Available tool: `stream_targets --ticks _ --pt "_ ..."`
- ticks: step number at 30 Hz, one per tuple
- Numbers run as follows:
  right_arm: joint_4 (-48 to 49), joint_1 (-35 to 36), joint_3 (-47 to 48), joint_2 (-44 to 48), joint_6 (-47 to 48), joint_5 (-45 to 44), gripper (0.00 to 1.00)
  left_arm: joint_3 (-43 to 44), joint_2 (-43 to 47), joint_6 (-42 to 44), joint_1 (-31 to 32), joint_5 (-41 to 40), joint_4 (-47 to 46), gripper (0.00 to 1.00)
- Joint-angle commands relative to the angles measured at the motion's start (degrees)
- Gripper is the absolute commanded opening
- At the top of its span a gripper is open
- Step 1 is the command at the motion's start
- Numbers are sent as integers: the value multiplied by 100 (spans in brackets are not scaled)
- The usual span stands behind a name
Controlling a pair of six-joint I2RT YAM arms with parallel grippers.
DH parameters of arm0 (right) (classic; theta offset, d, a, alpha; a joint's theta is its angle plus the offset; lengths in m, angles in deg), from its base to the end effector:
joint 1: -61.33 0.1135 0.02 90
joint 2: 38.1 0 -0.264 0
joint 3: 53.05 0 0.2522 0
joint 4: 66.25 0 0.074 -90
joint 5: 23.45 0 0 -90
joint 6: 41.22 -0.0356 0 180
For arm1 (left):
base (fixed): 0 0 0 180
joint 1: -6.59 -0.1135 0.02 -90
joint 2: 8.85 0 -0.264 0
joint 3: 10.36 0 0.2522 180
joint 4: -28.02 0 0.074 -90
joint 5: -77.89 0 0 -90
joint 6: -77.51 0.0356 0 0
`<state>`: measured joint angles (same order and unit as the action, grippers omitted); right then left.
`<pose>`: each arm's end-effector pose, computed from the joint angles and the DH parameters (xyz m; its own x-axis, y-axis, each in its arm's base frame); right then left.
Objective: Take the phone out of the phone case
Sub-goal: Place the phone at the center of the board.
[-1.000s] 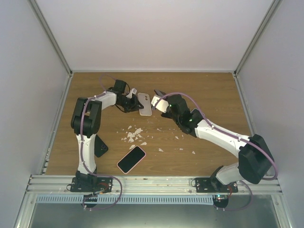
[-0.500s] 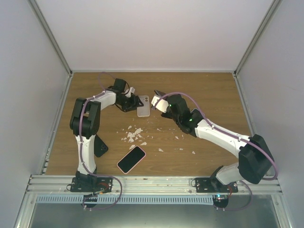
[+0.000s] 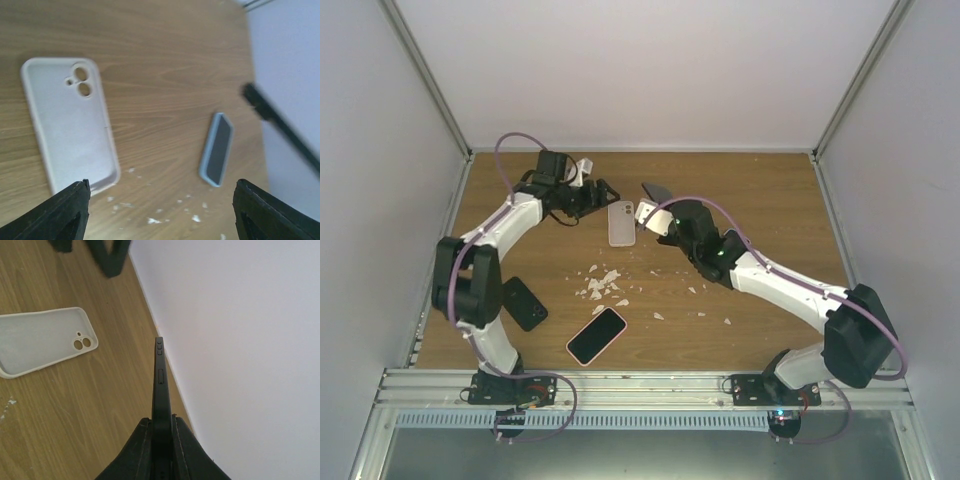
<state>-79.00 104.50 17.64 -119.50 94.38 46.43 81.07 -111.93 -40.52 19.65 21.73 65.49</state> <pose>0.2468 0.2147 0.2849 0.0914 -0.8341 -0.5440 -0.4959 0.4356 -0.7512 0.3798 -0.1085 0.2414 -0.9052 -0.1907 -0.3798 0.1329 0.7218 -0.6792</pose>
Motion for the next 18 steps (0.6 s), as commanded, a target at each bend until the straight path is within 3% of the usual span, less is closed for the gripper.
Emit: stream_targets --ticks 1,10,18 --pt "756 178 185 223 513 -340 1 -182 744 -464 -185 839 -650 79" --pt "1768 751 42 94 1461 -978 0 -677 1417 -1723 -257 2283 -1732 80" --pt "2853 1237 -149 -103 2192 -1448 1 -1100 1670 -2565 -260 2659 -2360 77"
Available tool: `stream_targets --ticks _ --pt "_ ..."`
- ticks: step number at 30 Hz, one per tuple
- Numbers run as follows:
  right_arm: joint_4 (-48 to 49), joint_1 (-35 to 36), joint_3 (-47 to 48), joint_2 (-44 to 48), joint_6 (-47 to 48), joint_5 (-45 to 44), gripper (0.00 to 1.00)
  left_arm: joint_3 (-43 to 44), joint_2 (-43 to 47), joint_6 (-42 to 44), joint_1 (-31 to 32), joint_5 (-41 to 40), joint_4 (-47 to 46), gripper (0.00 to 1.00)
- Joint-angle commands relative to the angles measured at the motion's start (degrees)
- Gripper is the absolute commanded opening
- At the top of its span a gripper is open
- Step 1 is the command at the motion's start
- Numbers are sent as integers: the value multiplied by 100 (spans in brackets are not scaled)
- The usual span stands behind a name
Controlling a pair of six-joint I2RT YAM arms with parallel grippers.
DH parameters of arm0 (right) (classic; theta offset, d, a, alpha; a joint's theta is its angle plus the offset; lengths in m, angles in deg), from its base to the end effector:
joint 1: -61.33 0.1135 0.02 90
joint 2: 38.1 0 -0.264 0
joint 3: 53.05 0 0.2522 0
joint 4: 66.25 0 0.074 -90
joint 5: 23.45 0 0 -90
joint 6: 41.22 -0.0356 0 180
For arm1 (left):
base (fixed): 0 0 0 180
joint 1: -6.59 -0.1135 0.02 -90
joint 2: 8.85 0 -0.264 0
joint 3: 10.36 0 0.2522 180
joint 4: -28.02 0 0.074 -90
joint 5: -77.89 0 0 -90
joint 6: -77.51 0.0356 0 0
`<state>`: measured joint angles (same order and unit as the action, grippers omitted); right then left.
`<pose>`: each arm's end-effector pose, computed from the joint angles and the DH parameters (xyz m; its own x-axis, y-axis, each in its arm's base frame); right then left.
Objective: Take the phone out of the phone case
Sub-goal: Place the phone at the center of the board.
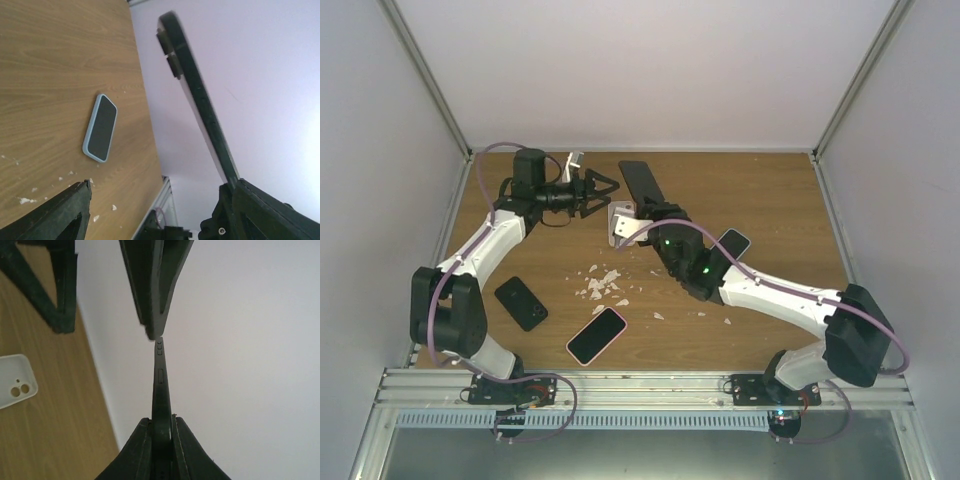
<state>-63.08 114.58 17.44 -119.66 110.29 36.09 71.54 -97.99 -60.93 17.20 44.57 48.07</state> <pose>0.2134 0.2556 0.3118 0.3037 -0.8594 -0.4112 -0.2584 0.3411 -0.9038 0.3379 -0.0936 0.3028 -0.9208 -0.2457 -0.3029 0.2141 0.3306 -0.9191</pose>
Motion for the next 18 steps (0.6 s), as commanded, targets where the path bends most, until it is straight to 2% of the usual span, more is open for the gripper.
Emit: stream_targets --ticks 1,11,18 --pt "1401 282 -171 -119 734 -457 1 -158 295 -543 -15 380 -616 77" --pt "2078 549 -319 -406 1200 -650 0 -415 295 -993 -9 545 -1176 71" --pt "3118 720 -764 -522 1924 -687 0 -493 266 -1118 -10 549 -1310 57"
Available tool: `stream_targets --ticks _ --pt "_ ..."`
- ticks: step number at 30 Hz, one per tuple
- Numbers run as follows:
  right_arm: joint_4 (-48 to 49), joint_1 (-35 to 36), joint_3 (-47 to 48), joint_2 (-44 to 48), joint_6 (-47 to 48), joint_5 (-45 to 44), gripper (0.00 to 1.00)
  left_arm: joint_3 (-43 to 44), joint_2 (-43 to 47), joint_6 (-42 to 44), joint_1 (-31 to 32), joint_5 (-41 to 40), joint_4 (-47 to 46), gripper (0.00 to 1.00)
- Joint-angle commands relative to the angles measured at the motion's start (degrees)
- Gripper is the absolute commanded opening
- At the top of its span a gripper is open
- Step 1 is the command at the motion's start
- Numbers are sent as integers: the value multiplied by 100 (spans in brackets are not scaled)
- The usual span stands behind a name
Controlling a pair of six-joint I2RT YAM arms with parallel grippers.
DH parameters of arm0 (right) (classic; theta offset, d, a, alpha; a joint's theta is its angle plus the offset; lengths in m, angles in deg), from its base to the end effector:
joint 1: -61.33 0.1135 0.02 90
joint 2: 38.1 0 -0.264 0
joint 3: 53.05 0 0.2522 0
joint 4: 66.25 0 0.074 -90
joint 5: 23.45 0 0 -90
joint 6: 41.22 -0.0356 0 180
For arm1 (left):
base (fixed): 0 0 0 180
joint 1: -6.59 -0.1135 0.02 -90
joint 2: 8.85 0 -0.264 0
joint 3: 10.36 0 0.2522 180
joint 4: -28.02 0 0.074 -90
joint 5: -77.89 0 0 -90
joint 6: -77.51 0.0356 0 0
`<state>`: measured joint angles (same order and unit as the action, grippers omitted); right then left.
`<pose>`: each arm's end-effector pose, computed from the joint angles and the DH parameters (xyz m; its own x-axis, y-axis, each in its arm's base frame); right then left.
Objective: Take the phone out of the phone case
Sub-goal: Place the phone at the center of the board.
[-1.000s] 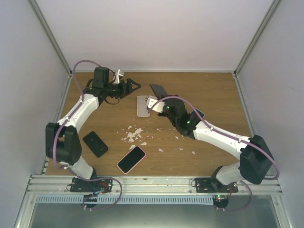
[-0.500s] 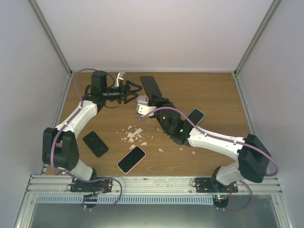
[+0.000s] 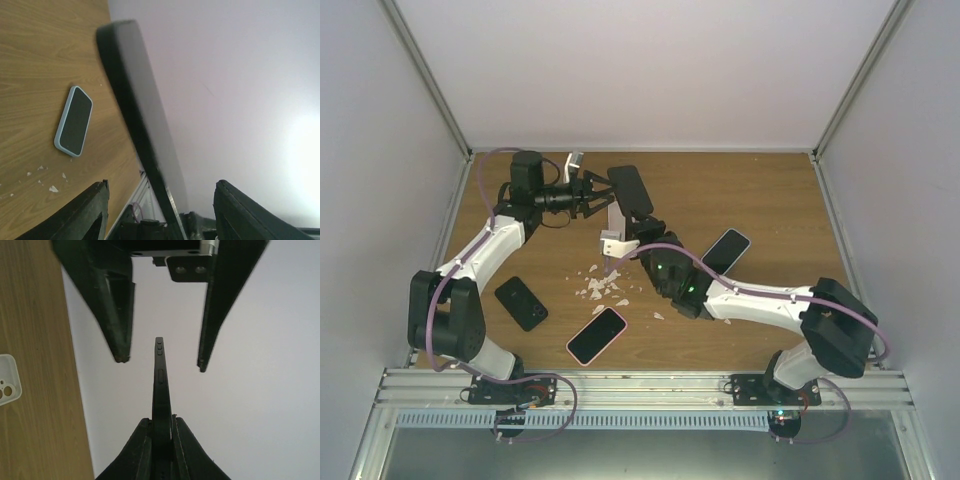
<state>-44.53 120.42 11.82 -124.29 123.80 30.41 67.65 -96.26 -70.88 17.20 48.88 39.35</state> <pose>0.1927 0.2811 0.2859 0.3776 -0.8880 -0.2625 -0.0973 0.2438 -0.9649 0.3307 -0.0936 0.3037 -0.9431 -0.2435 -0.2266 0.1719 0.2264 -0.9587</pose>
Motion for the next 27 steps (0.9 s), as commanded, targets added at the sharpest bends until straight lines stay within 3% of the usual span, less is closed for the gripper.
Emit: stream_targets --ticks 1,27 --pt "1330 154 -236 -80 623 -120 1 -112 93 -135 -6 123 -446 56" --pt "1663 443 -140 -363 820 -345 1 -79 -63 -138 147 23 -442 7"
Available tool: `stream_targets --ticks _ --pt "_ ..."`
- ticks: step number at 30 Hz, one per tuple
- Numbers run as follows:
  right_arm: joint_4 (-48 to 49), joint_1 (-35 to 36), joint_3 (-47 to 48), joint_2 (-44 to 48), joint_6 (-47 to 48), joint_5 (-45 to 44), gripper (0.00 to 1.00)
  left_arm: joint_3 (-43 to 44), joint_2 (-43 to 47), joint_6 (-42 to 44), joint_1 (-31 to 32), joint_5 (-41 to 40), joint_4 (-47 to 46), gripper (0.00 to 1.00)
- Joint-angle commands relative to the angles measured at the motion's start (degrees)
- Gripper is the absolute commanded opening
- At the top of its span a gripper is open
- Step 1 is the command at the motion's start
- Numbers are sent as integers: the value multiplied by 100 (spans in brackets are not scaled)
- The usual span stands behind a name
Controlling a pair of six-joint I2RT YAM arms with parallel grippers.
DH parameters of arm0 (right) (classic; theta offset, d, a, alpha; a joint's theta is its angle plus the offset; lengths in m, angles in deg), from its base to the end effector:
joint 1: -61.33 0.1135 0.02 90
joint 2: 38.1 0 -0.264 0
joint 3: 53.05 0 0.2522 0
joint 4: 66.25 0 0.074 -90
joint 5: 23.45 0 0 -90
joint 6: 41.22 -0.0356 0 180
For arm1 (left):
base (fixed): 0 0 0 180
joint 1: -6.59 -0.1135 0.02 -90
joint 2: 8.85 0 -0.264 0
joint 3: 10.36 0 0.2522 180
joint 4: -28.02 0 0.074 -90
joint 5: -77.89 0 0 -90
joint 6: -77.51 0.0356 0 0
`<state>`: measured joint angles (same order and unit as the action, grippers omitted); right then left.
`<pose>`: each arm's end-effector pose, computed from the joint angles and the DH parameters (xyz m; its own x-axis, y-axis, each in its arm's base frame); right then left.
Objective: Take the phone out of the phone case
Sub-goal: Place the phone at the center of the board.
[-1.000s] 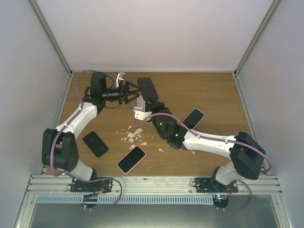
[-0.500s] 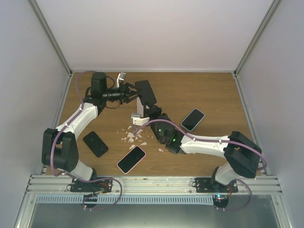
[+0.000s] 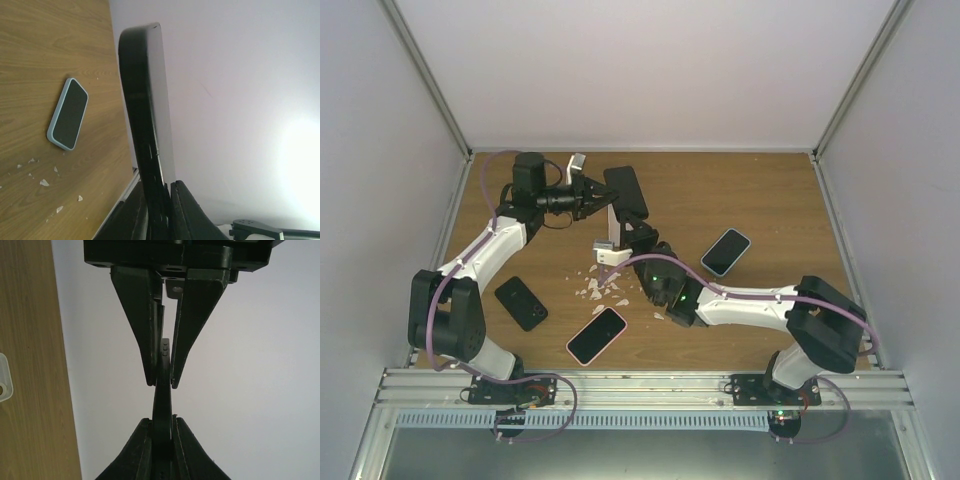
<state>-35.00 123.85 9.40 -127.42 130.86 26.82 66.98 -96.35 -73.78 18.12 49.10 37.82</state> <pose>0.1784 0.2937 0.2712 0.3894 -0.9022 -0.1857 -0.0186 0.1939 -0.9808 0.3293 -0.0990 0.3016 -0.9530 -0.2367 -0.1891 0.1406 0.2074 -0.9681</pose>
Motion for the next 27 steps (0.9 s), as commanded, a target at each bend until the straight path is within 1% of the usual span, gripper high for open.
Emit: stream_targets --ticks 1,2,4,5,8,9,12,14,15,17,20,21,22,27 --pt "715 111 93 -43 122 11 1 -11 -60 161 59 -13 -279 5" --pt "711 111 86 -32 124 14 1 -11 -63 174 58 -21 -271 3" --pt "707 111 67 -13 127 10 7 -3 -78 194 54 -30 -271 0" --pt "697 111 58 -1 117 13 13 9 -86 203 55 -30 -265 0" --pt "604 113 28 56 83 16 38 92 -108 294 44 -54 -207 0" --pt "544 111 26 73 68 10 44 153 -109 398 24 -91 -114 0" --pt "358 115 33 134 5 -1 56 329 -131 643 -20 -133 106 0" --pt "122 120 63 199 -129 3 64 369 -146 670 -78 -112 85 0" --pt "-70 120 89 234 -261 19 70 390 -152 686 -111 -110 80 0" --pt "-770 120 177 343 -650 154 83 428 -159 750 -182 -112 105 0" --pt "-2080 120 452 513 -1552 450 96 528 -179 884 -288 -118 185 0" --pt "-2533 120 578 560 -1875 583 98 545 -179 918 -332 -118 189 0" --pt "-2928 120 698 600 -2205 723 99 555 -179 953 -366 -118 193 0" --pt "-4492 64 1399 713 -3418 1622 100 376 -122 1074 -496 -61 28 0"
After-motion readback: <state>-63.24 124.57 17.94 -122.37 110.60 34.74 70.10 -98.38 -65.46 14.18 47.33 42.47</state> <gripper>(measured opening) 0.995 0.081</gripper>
